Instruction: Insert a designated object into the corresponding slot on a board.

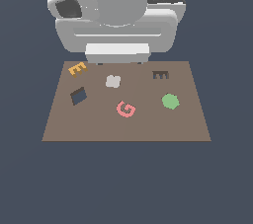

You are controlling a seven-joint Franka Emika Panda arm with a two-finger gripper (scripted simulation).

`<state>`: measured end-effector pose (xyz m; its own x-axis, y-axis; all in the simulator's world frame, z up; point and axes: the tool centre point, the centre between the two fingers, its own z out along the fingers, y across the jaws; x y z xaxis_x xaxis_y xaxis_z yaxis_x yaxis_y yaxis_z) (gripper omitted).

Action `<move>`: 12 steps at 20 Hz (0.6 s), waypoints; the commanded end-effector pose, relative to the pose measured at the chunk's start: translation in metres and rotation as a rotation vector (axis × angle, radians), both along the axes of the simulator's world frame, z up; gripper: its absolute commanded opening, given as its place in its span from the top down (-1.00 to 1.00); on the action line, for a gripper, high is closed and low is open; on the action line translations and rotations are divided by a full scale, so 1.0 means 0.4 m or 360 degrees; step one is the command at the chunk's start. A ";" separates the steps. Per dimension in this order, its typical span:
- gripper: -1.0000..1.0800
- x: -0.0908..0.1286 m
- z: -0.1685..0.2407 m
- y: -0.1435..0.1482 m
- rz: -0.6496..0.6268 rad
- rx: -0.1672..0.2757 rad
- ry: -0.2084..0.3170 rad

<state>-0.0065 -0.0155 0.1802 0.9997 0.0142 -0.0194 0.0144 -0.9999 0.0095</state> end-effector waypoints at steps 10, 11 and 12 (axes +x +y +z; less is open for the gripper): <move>-0.92 -0.005 -0.034 -0.052 -0.0155 -0.0001 -0.0004; -0.92 -0.007 -0.042 -0.064 -0.0192 -0.0001 -0.0005; -0.92 -0.009 -0.051 -0.077 -0.0233 -0.0001 -0.0006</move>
<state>-0.0089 -0.0386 0.1648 0.9952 -0.0966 -0.0159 -0.0964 -0.9953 0.0097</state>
